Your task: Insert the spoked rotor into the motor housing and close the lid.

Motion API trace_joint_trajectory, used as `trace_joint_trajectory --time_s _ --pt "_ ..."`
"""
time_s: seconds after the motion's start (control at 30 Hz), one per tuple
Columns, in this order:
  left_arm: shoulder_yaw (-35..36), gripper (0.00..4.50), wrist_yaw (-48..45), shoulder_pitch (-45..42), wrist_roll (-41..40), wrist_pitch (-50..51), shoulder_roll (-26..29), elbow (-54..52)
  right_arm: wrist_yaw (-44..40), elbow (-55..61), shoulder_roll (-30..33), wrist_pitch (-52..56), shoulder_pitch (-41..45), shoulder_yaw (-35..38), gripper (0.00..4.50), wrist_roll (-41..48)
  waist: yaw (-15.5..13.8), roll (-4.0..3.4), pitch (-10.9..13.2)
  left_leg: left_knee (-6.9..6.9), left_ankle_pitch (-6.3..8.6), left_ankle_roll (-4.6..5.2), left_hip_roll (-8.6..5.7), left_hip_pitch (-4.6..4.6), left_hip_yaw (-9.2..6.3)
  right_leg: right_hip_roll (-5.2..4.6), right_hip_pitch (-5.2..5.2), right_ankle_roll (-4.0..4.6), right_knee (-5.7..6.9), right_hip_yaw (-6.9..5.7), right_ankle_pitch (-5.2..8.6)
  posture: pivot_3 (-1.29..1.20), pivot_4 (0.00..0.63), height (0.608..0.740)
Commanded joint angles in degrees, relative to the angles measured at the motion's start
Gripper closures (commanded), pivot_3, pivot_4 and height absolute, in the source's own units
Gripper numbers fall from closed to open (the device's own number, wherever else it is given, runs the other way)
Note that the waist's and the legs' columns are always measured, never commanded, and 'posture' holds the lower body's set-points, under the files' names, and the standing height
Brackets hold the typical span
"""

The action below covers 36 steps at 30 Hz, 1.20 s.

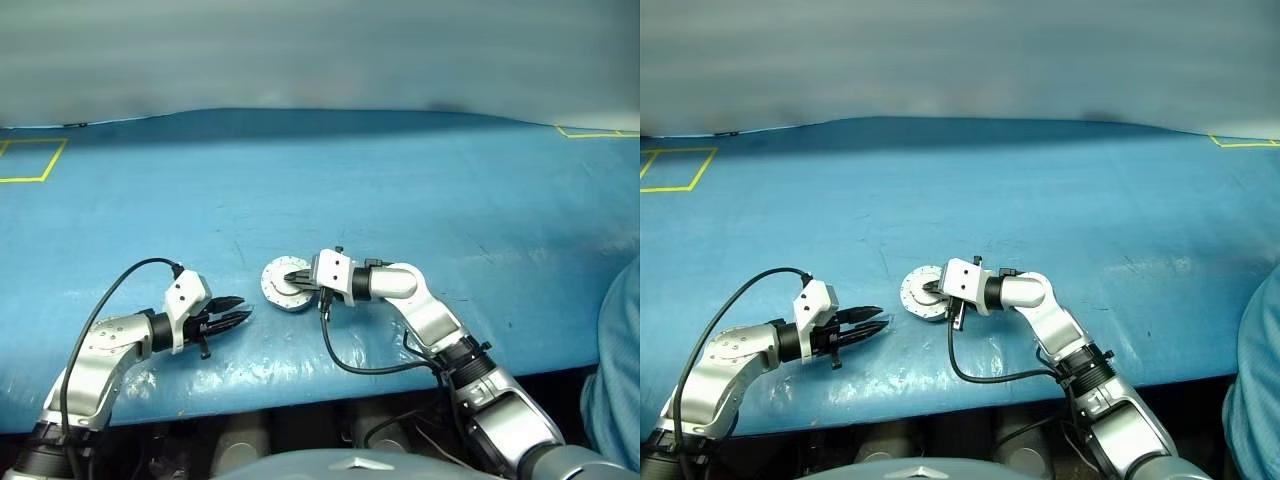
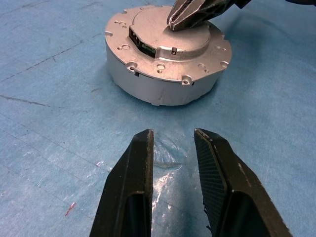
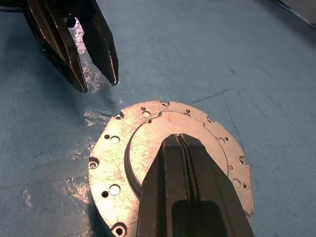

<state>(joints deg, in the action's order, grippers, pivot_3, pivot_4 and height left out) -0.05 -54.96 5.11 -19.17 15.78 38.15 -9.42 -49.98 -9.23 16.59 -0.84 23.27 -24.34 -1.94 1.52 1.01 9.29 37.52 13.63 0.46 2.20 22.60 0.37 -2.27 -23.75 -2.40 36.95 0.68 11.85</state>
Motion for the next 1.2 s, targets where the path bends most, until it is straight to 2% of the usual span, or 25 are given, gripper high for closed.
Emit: trace_joint_trajectory --time_s 0.03,0.2,0.27,0.37,0.47,0.5,0.67,1.2 --pt "0.71 3.13 0.19 0.19 -0.96 -0.47 -0.48 -1.89 -0.93 1.05 -1.1 3.9 -2.36 0.98 4.5 3.41 0.01 0.0 0.0 0.0 0.0 0.0 0.0 0.0 0.0 0.0 -0.01 0.0 0.0 0.0 0.0 0.0 0.15 0.74" --pt "0.8 3.13 0.38 0.29 -0.92 -0.57 -0.93 -1.81 -1.43 7.5 -2.94 7.08 -4.0 4.92 4.5 10.83 -0.18 -0.02 0.02 -0.01 0.0 0.0 0.02 0.1 -0.01 0.0 -0.06 0.01 -0.01 0.0 0.0 0.0 0.15 0.74" --pt "0.77 3.09 0.53 0.25 -0.81 -0.58 -1.12 -1.74 -1.39 8.83 -2.9 7.93 -4.33 5.12 4.1 11.51 -0.15 -0.03 0.03 -0.01 0.0 0.0 0.01 0.11 0.0 -0.01 -0.09 0.0 -0.01 0.01 0.0 0.0 0.15 0.74" --pt "0.54 3.09 0.72 0.42 -0.72 -0.49 -1.4 -1.86 -0.09 8.86 -2.91 7.48 -4.47 4.93 3.28 10.53 -0.18 -0.03 0.03 -0.01 0.0 0.0 0.01 0.11 -0.01 0.0 -0.08 0.0 -0.01 0.0 0.0 0.0 0.15 0.74" --pt "0.31 3.09 0.74 0.51 -0.62 -0.47 -1.51 -1.77 1.85 7.62 -3.22 6.21 -4.21 4.8 2.16 8.84 -0.18 -0.03 0.03 -0.01 0.0 -0.01 0.01 0.12 0.0 0.0 -0.1 0.0 -0.02 0.0 0.0 0.0 0.15 0.74" --pt "0.28 3.09 0.71 0.49 -0.57 -0.46 -1.53 -1.73 2.64 7.21 -3.37 5.86 -4.09 4.8 1.96 8.24 -0.18 -0.02 0.03 -0.01 0.01 -0.01 0.01 0.13 0.0 -0.01 -0.1 0.0 -0.02 0.0 0.0 0.0 0.15 0.74" --pt "0.23 3.09 0.69 0.37 -0.52 -0.37 -1.55 -1.7 5.17 4.96 -3.53 4.34 -3.62 3.79 0.33 5.03 -0.16 -0.03 0.04 -0.01 0.01 -0.01 0.01 0.14 0.01 -0.01 -0.12 0.0 -0.03 0.0 0.01 0.0 0.15 0.74" --pt "0.41 3.09 1.48 1.29 -0.53 -0.66 -1.65 -1.98 4.11 0.51 -4.94 5.6 -3.76 3.18 0.33 5.72 -0.05 -0.02 0.04 -0.02 0.01 -0.01 0.02 0.13 0.0 0.0 -0.12 0.01 -0.02 0.0 0.01 0.0 0.15 0.74"
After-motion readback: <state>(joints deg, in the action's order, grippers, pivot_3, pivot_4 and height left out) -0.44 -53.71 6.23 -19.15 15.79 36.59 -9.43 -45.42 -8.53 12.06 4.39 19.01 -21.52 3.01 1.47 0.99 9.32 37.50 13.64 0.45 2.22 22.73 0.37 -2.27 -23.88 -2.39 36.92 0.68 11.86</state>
